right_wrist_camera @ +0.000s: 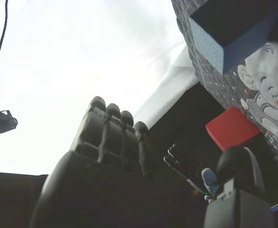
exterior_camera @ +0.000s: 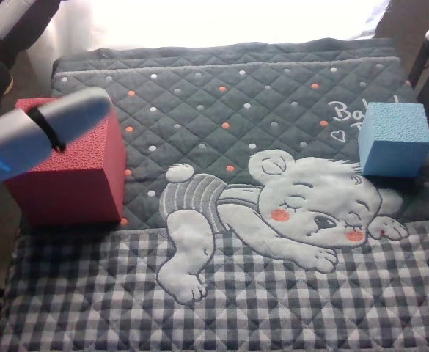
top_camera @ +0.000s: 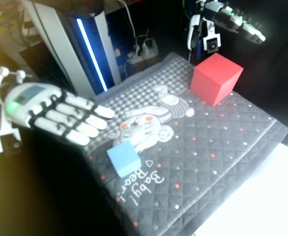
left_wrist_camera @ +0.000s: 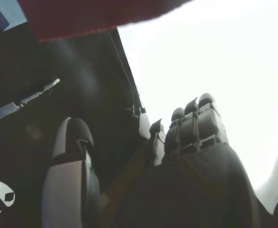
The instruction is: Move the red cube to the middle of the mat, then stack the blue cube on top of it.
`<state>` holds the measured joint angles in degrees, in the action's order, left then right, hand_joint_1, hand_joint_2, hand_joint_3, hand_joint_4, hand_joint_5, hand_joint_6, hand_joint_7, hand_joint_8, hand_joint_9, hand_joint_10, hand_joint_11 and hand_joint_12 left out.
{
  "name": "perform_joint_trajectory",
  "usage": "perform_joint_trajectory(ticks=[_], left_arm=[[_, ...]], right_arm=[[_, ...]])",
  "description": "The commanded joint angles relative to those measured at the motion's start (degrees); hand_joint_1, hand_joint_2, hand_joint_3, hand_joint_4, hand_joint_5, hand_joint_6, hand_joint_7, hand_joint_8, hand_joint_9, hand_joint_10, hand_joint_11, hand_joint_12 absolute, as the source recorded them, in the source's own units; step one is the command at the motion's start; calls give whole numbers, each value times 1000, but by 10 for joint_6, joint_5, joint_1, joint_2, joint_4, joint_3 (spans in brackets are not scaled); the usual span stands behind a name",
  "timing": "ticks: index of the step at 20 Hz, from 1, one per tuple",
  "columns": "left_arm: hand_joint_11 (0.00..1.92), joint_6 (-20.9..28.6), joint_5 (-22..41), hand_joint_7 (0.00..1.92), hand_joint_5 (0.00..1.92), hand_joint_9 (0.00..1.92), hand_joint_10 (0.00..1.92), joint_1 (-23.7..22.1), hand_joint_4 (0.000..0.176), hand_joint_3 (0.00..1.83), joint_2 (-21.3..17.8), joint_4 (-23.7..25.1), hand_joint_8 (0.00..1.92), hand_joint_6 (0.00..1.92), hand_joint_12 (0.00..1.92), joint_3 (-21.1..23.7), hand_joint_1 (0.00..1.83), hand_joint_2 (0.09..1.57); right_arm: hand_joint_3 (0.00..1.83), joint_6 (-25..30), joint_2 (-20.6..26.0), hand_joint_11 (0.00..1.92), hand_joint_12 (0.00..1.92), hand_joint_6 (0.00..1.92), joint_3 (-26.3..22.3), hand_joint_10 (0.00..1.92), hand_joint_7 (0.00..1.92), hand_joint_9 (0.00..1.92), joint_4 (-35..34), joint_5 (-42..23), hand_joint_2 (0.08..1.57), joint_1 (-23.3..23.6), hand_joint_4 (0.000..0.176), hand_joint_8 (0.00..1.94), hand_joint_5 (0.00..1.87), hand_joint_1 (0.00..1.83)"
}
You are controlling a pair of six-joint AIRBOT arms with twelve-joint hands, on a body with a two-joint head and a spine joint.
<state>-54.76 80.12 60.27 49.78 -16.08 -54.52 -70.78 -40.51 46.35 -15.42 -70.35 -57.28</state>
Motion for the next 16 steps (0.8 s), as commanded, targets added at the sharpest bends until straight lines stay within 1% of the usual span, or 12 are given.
perform_joint_trajectory(ticks=[1,2,3,6,7,8,9,10,11,13,14,16], left_arm=[[0,2,70,0,0,0,0,-8,112,13,1,5,0,0,0,-3,194,1295],[0,2,70,0,0,0,0,-8,112,8,0,6,0,0,0,-3,173,1292],[0,2,71,0,0,0,0,-8,101,7,0,7,0,0,0,-3,190,1296],[0,2,72,0,0,0,0,-8,116,5,0,8,0,0,0,-2,191,1302],[0,2,72,0,0,0,0,-7,99,2,-2,8,0,0,0,0,202,1299],[0,2,73,0,0,0,0,-6,95,0,-5,8,0,0,0,3,272,1280],[0,2,74,0,0,0,0,-4,80,0,-9,8,0,0,0,7,328,1237],[0,0,74,0,0,0,0,-3,77,0,-12,8,0,0,0,11,370,1209],[0,-5,71,0,0,0,0,-1,74,0,-16,8,0,0,0,15,370,1181],[0,-12,57,0,0,0,0,3,93,0,-21,6,0,0,0,23,355,1108],[0,-12,47,0,0,0,0,4,87,0,-21,6,0,0,0,24,398,1081],[0,-12,36,0,0,0,0,9,95,0,-21,6,0,0,0,28,427,1045]], right_arm=[[7,-3,2,0,60,0,2,0,0,0,-1,-70,1319,6,0,0,0,466],[0,-2,2,0,15,0,2,0,0,0,-1,-70,1315,6,0,0,0,486],[1,-2,2,12,13,0,2,0,0,0,-1,-71,1319,6,0,0,0,477],[0,-2,2,0,1,0,1,0,0,0,-1,-71,1316,6,0,0,0,495],[0,-2,3,0,0,0,0,0,0,0,0,-71,1317,5,0,0,0,496],[0,-2,3,0,0,0,0,0,0,0,0,-71,1312,5,0,0,0,493],[0,-2,4,0,0,0,-1,0,0,0,-1,-70,1302,3,0,0,0,487],[0,-2,5,0,0,0,-2,0,0,0,-1,-70,1295,2,0,0,0,499],[0,-1,5,0,0,0,-3,0,0,0,-1,-70,1286,2,0,0,0,521],[0,-1,5,0,0,0,-3,0,0,0,-1,-66,1287,2,0,0,0,496],[0,-1,5,0,0,0,-4,0,0,0,-1,-64,1280,0,0,0,0,510],[0,2,5,0,0,0,-4,0,0,0,-1,-60,1275,-1,0,0,0,549]])
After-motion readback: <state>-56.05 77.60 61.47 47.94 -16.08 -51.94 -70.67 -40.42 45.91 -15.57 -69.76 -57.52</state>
